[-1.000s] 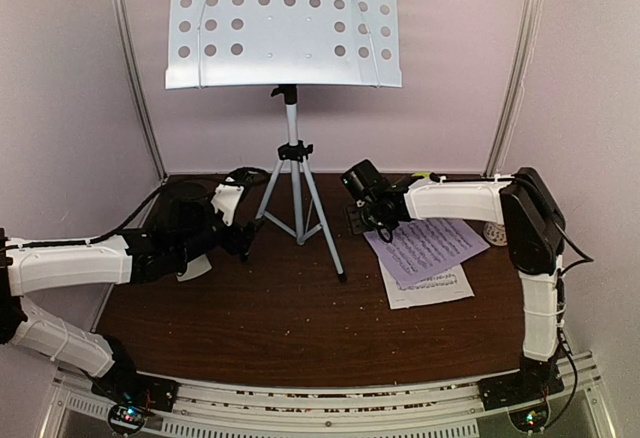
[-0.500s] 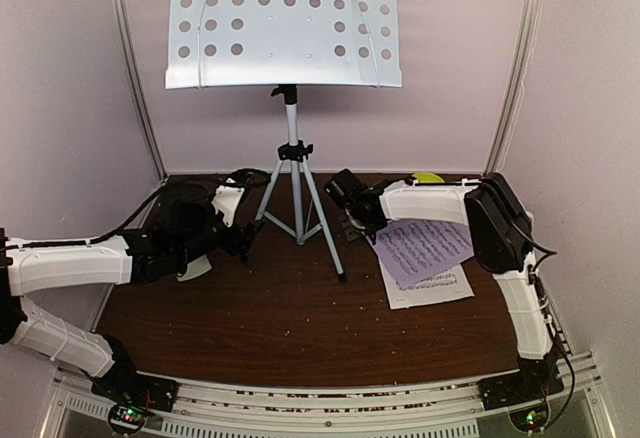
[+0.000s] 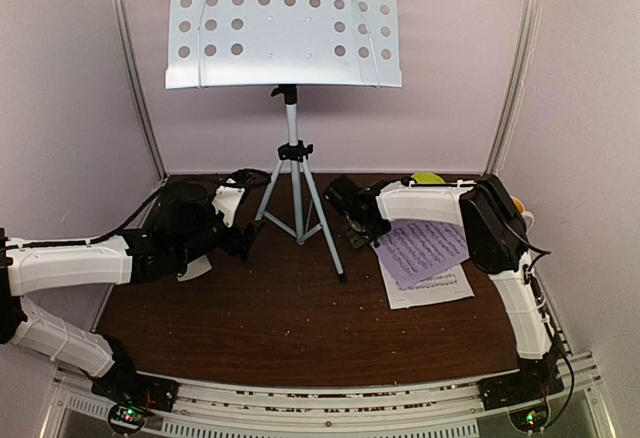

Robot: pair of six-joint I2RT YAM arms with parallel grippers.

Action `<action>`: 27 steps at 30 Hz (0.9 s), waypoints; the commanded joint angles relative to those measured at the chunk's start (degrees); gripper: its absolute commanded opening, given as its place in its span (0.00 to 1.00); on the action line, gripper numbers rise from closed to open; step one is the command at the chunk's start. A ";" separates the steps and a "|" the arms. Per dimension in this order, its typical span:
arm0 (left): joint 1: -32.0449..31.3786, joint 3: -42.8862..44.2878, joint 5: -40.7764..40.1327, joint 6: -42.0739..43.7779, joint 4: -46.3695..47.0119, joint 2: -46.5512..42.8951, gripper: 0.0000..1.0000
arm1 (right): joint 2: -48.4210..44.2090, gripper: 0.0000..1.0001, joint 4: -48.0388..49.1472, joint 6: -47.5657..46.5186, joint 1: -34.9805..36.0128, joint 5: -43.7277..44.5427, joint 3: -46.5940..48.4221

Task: Set up the instrument practice props

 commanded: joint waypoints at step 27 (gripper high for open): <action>-0.39 -1.98 0.66 -0.36 3.14 -5.37 0.75 | -17.26 0.40 15.36 8.93 -3.26 -40.27 -44.83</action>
